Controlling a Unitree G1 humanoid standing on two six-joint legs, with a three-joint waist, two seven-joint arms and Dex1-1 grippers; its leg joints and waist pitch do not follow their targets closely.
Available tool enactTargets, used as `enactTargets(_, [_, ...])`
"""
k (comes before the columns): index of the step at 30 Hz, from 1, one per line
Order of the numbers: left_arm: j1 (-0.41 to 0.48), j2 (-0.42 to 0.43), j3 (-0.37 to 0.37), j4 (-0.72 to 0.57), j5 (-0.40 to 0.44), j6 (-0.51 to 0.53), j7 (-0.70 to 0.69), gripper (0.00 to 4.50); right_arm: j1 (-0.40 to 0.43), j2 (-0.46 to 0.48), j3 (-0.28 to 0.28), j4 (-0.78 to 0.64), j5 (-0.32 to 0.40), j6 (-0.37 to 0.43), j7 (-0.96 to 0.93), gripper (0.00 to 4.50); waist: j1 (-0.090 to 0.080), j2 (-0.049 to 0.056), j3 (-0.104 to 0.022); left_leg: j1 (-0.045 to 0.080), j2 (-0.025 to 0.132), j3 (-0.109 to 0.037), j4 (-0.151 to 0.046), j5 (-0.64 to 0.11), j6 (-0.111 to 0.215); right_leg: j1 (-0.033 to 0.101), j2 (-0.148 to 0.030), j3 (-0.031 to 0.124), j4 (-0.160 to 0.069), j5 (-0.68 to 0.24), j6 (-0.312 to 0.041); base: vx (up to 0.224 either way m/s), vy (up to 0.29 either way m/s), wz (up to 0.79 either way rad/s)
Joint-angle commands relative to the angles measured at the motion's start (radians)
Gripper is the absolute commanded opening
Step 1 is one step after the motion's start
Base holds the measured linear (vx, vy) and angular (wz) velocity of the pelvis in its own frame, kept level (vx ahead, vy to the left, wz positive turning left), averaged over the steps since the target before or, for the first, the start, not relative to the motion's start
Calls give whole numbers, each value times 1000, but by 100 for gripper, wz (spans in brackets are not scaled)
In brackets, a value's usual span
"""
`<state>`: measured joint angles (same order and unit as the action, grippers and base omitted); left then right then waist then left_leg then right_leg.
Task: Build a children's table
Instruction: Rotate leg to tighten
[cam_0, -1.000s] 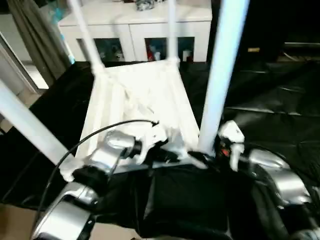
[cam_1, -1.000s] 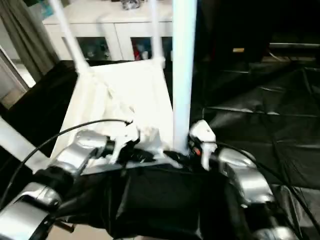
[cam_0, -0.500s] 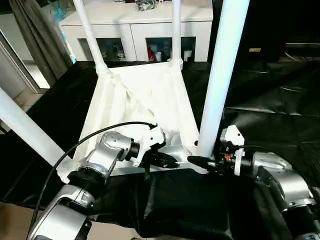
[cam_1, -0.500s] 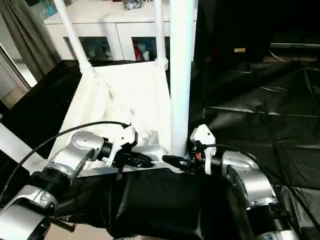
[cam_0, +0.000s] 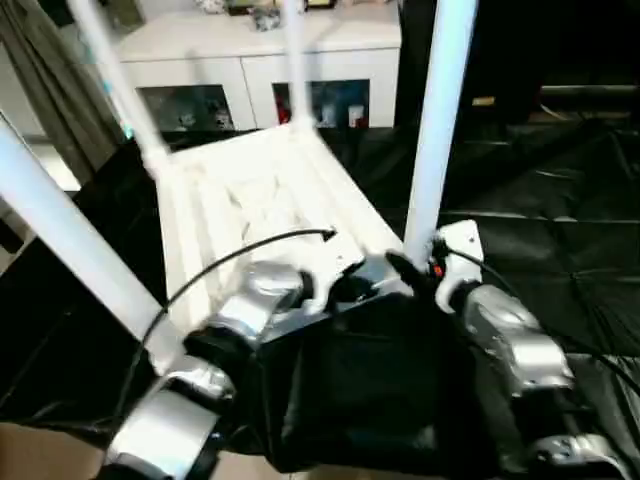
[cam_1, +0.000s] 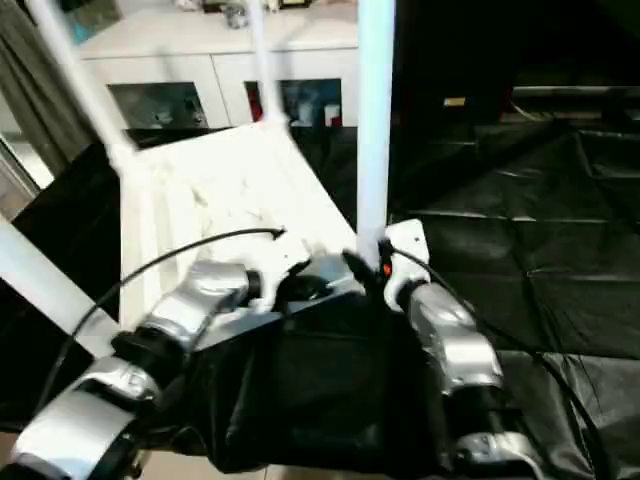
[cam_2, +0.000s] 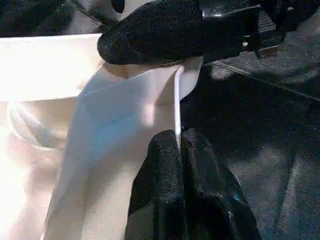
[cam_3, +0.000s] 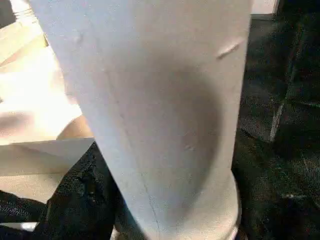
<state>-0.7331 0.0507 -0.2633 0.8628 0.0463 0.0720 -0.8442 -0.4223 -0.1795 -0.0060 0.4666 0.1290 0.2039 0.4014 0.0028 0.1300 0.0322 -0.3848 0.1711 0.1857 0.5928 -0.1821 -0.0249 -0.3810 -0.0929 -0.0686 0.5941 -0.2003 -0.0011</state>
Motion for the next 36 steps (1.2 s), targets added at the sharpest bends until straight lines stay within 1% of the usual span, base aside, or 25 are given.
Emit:
enactTargets(1, [-31, -30, -2, -1, -6, -16, -19, 0, 35, 35, 53, 59, 0, 38, 52, 321, -1, -17, -48, 10, 48, -28, -77, -294, 63, 37, -61, 34, -87, -232, -212, 0, 0, 0])
enactTargets(2, [-28, -27, -4, -5, -7, -19, -34, 0, 39, 34, 55, 46, 13, 35, 79, 335, -1, -16, -48, 10, 49, -29, -78, -295, 66, 38, -62, 34, -86, -233, -212, 0, 0, 0])
enactTargets(3, [-25, -22, -9, -8, -10, -25, -51, 0, 43, 30, 58, 32, 24, 38, 101, 335, 0, -16, -49, 9, 49, -29, -77, -292, 66, 38, -63, 35, -86, -232, -213, 0, 0, 0])
enactTargets(4, [-16, -9, -17, -22, -17, -28, -92, 0, 49, 14, 66, 6, 39, 37, 149, 341, 0, -19, -50, 9, 49, -28, -76, -284, 72, 40, -62, 35, -86, -222, -215, 0, 0, 0])
enactTargets(7, [5, 27, -36, -59, -34, -35, -197, 0, 61, -45, 88, -50, 61, 38, 263, 370, 7, -21, -55, 3, 51, -27, -70, -208, 110, 45, -62, 33, -74, -111, -238, 0, 0, 0])
enactTargets(9, [18, 53, -44, -84, -44, -37, -261, 0, 71, -94, 101, -81, 69, 36, 346, 370, 14, -19, -56, 3, 53, -26, -67, -188, 129, 49, -63, 30, -70, -84, -249, 0, 0, 0])
enactTargets(10, [28, 76, -51, -100, -48, -43, -312, 0, 80, -133, 106, -111, 84, 36, 418, 370, 18, -18, -55, 3, 54, -23, -65, -186, 138, 47, -62, 31, -69, -82, -253, 0, 0, 0])
enactTargets(11, [30, 82, -53, -104, -49, -46, -328, 0, 82, -144, 105, -118, 87, 34, 435, 370, 22, -18, -57, 7, 57, -23, -65, -186, 139, 44, -62, 31, -68, -82, -256, 0, 0, 0])
enactTargets(12, [32, 87, -54, -107, -51, -48, -340, 0, 84, -153, 105, -123, 90, 33, 449, 370, 24, -18, -57, 7, 57, -23, -65, -186, 139, 44, -62, 31, -68, -85, -258, 0, 0, 0])
enactTargets(13, [35, 94, -55, -111, -53, -52, -358, 0, 86, -165, 103, -130, 93, 30, 467, 370, 33, -17, -56, 10, 58, -22, -66, -192, 133, 40, -62, 32, -70, -102, -258, 0, 0, 0])
enactTargets(14, [44, 113, -56, -130, -66, -48, -404, 0, 94, -202, 101, -149, 105, 28, 527, 370, 40, -18, -55, 11, 59, -21, -66, -199, 127, 41, -62, 33, -70, -112, -257, 0, 0, 0])
enactTargets(15, [48, 119, -56, -137, -72, -46, -418, 0, 97, -214, 102, -154, 106, 22, 543, 370, 40, -18, -55, 11, 59, -21, -66, -199, 127, 41, -62, 33, -70, -112, -257, 0, 0, 0])
enactTargets(16, [53, 131, -57, -147, -79, -39, -445, 0, 100, -233, 102, -160, 109, 15, 574, 370, 47, -17, -56, 10, 63, -23, -69, -192, 123, 42, -63, 34, -65, -106, -256, 0, 0, 0])
enactTargets(17, [57, 139, -59, -154, -82, -35, -462, 0, 102, -244, 102, -162, 111, 14, 591, 370, 51, -16, -56, 13, 63, -22, -68, -193, 121, 38, -62, 35, -66, -103, -256, 0, 0, 0])
enactTargets(19, [59, 143, -59, -157, -84, -33, -467, 0, 103, -250, 103, -164, 113, 13, 600, 370, 53, -16, -56, 13, 63, -22, -68, -196, 118, 38, -63, 36, -65, -100, -259, 0, 0, 0])
enactTargets(21, [71, 164, -60, -182, -92, -15, -502, 0, 106, -284, 108, -171, 125, 11, 660, 370, 55, -23, -54, 12, 62, -22, -69, -203, 113, 41, -64, 35, -67, -117, -256, 0, 0, 0])
enactTargets(22, [72, 165, -60, -183, -93, -15, -503, 0, 106, -285, 108, -171, 126, 11, 662, 370, 58, -20, -55, 11, 61, -22, -67, -193, 115, 41, -66, 36, -65, -117, -255, 0, 0, 0])
enactTargets(23, [74, 167, -59, -187, -93, -12, -509, 0, 106, -291, 109, -171, 128, 11, 675, 344, 57, -20, -55, 10, 61, -21, -67, -189, 116, 40, -64, 36, -65, -117, -253, 0, 0, 0])
enactTargets(24, [75, 168, -57, -188, -94, -10, -512, 0, 104, -293, 110, -170, 132, 14, 684, 335, 57, -27, -56, 10, 59, -21, -66, -184, 118, 41, -64, 35, -67, -115, -253, 0, 0, 0])
enactTargets(25, [77, 169, -57, -189, -95, -8, -513, 0, 103, -295, 111, -170, 136, 17, 690, 335, 58, -24, -56, 9, 59, -22, -65, -176, 122, 41, -65, 35, -64, -113, -254, 0, 0, 0])
enactTargets(29, [82, 170, -56, -197, -98, -4, -512, 0, 102, -290, 113, -178, 149, 30, 704, 291, 58, -24, -56, 10, 60, -22, -64, -171, 125, 39, -64, 34, -65, -125, -252, 0, 0, 0])
enactTargets(32, [87, 167, -53, -203, -98, -3, -500, 0, 106, -275, 114, -182, 151, 38, 699, 280, 57, -24, -56, 10, 60, -22, -65, -168, 126, 39, -63, 34, -65, -124, -249, 0, 0, 0])
enactTargets(34, [85, 157, -48, -196, -89, -7, -465, 0, 109, -254, 107, -172, 141, 38, 655, 269, 57, -25, -55, 8, 58, -22, -64, -167, 123, 39, -64, 34, -65, -130, -248, 0, 0, 0])
enactTargets(35, [75, 144, -41, -177, -74, -15, -414, 0, 104, -230, 98, -148, 118, 37, 586, 269, 56, -25, -56, 9, 58, -22, -65, -167, 121, 39, -63, 34, -65, -132, -247, 0, 0, 0])
enactTargets(36, [75, 144, -41, -177, -74, -15, -414, 0, 104, -230, 98, -148, 118, 37, 586, 268, 51, -24, -53, 9, 58, -22, -67, -178, 111, 37, -62, 33, -68, -148, -242, 0, 0, 0])
